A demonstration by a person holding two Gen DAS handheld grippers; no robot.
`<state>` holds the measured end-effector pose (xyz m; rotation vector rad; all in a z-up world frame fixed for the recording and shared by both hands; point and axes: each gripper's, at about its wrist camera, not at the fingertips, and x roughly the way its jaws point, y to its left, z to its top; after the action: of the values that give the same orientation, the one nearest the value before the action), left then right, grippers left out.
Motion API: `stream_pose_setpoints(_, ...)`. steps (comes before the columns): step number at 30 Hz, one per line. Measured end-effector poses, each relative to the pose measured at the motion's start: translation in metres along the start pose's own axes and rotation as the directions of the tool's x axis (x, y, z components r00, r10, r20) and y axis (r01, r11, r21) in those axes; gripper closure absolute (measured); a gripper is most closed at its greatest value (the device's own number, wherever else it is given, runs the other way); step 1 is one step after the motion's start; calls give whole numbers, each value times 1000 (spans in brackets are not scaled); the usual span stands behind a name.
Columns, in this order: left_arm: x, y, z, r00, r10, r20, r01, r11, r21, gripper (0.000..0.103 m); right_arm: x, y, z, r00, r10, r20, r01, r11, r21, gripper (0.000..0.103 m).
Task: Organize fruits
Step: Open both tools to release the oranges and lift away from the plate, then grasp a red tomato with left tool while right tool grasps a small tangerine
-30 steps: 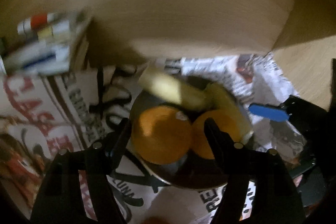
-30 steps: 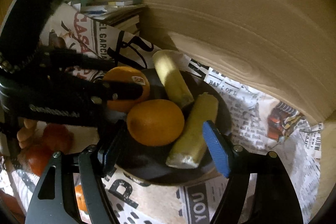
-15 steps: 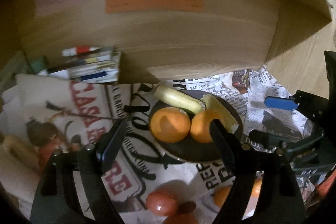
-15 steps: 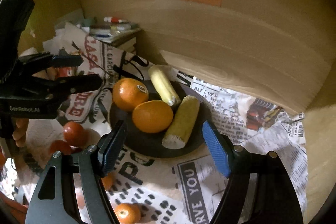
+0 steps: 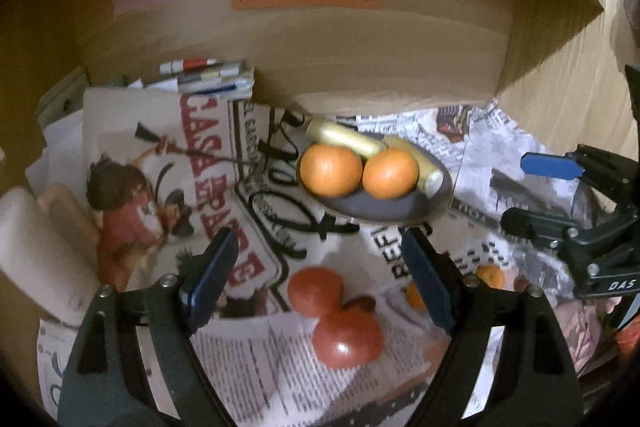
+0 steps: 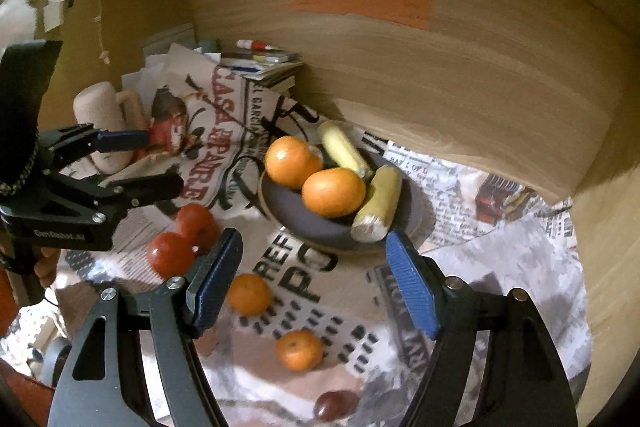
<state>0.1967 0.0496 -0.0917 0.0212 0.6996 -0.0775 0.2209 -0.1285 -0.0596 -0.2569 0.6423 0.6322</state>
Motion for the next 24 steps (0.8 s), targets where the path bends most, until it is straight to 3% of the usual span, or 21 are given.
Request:
stream_pose_setpoints(18, 30, -13, -63, 988, -43, -147, 41, 999, -19, 19, 32, 10, -40, 991, 67, -115, -59, 996, 70, 31)
stream_pose_setpoints(24, 39, -14, -68, 984, -66, -163, 66, 998, -9, 33, 51, 17, -38, 980, 104, -167, -97, 994, 49, 37)
